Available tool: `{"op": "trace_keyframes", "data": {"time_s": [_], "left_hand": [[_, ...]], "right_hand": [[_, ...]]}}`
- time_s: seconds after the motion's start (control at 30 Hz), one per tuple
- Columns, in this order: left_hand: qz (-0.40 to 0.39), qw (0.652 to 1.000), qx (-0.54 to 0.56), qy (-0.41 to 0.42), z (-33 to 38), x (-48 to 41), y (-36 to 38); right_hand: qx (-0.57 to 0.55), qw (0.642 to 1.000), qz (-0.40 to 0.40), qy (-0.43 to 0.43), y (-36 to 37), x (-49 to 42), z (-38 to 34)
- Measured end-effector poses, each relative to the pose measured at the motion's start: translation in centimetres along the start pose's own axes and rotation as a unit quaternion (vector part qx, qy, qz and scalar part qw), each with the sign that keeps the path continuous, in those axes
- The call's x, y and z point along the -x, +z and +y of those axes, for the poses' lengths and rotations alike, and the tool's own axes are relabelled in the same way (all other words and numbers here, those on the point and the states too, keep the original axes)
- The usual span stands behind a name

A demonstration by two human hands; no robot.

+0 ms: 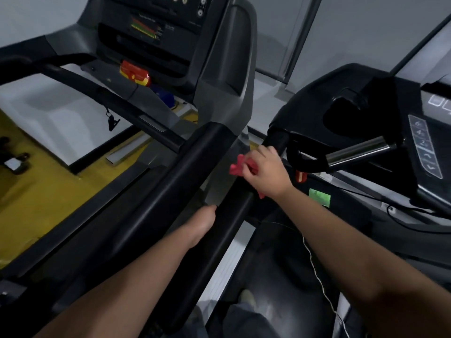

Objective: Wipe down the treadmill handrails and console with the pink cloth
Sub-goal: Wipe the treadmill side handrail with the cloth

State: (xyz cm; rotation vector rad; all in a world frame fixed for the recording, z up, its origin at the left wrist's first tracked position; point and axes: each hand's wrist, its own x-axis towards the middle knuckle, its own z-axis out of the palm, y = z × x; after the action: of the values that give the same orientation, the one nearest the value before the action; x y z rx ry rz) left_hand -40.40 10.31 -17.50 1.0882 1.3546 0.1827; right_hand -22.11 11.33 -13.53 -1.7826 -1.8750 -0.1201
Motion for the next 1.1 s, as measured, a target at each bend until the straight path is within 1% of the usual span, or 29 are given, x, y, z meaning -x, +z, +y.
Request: {"op": "trace_keyframes", "data": {"time_s": [0.07,0.1,0.17,0.2,0.23,0.27,0.33,0.37,0.4,0.47,0.53,0.57,0.6,0.67,0.73,0.8,0.87,0.9,1.07,1.1], "left_hand": [[-0.003,1.0,0.005,0.003,-0.2,-0.2,0.0],[-0.002,1.0,0.005,0.004,-0.2,-0.3,0.0],[-0.008,1.0,0.01,-0.002,-0.2,-0.3,-0.1],[-0.012,1.0,0.01,-0.005,-0.2,-0.3,-0.1],[-0.018,1.0,0.006,-0.007,-0.2,-0.3,-0.1],[-0.023,1.0,-0.001,-0.008,-0.1,-0.3,-0.1],[-0.028,1.0,-0.001,0.003,0.2,0.0,0.0],[-0.027,1.0,-0.003,0.005,0.6,0.2,0.0],[-0.023,1.0,-0.017,0.013,1.0,0.4,0.1],[-0.005,0.996,-0.076,0.052,1.7,0.4,0.1],[0.021,0.989,-0.117,0.086,2.0,-0.6,0.0],[0.03,0.987,-0.125,0.1,2.1,-0.9,0.0],[0.041,0.984,-0.132,0.111,2.1,-0.9,0.0],[0.072,0.982,-0.128,0.12,1.9,-0.2,0.2],[0.09,0.98,-0.127,0.124,1.3,0.1,0.5],[0.105,0.977,-0.129,0.133,0.9,0.4,0.8],[0.118,0.974,-0.13,0.144,0.9,0.3,0.9],[0.122,0.973,-0.132,0.147,1.0,0.3,0.8],[0.125,0.965,-0.168,0.16,1.9,0.5,0.7],[0.123,0.963,-0.173,0.166,2.2,0.4,0.7]], "right_hand": [[-0.028,0.994,0.07,0.074,0.6,2.1,0.2],[-0.061,0.986,0.094,0.12,1.1,3.4,-0.2],[-0.155,0.957,0.134,0.207,2.4,5.7,-1.3],[-0.213,0.93,0.157,0.255,2.9,6.4,-2.0],[-0.272,0.893,0.183,0.309,3.3,6.9,-2.7],[-0.33,0.843,0.208,0.37,3.6,7.0,-3.4],[-0.431,0.728,0.238,0.477,4.3,6.8,-4.2],[-0.476,0.673,0.237,0.515,4.5,6.6,-4.4],[-0.513,0.627,0.218,0.544,4.7,6.5,-4.3],[-0.583,0.563,0.172,0.56,4.5,6.2,-3.4],[-0.656,0.481,0.13,0.567,3.7,5.5,-2.5],[-0.678,0.457,0.121,0.563,3.5,5.1,-2.0],[-0.685,0.449,0.123,0.56,3.4,4.8,-1.5],[-0.676,0.451,0.137,0.567,3.7,4.3,-1.1],[-0.674,0.443,0.132,0.576,4.1,4.0,-1.1],[-0.687,0.416,0.129,0.582,4.5,3.9,-1.4],[-0.714,0.382,0.128,0.573,5.0,4.0,-1.8],[-0.721,0.374,0.12,0.571,5.4,4.3,-2.0],[-0.705,0.407,0.019,0.58,5.4,5.5,-3.1],[-0.699,0.421,0.008,0.578,4.8,5.6,-3.0]]}}
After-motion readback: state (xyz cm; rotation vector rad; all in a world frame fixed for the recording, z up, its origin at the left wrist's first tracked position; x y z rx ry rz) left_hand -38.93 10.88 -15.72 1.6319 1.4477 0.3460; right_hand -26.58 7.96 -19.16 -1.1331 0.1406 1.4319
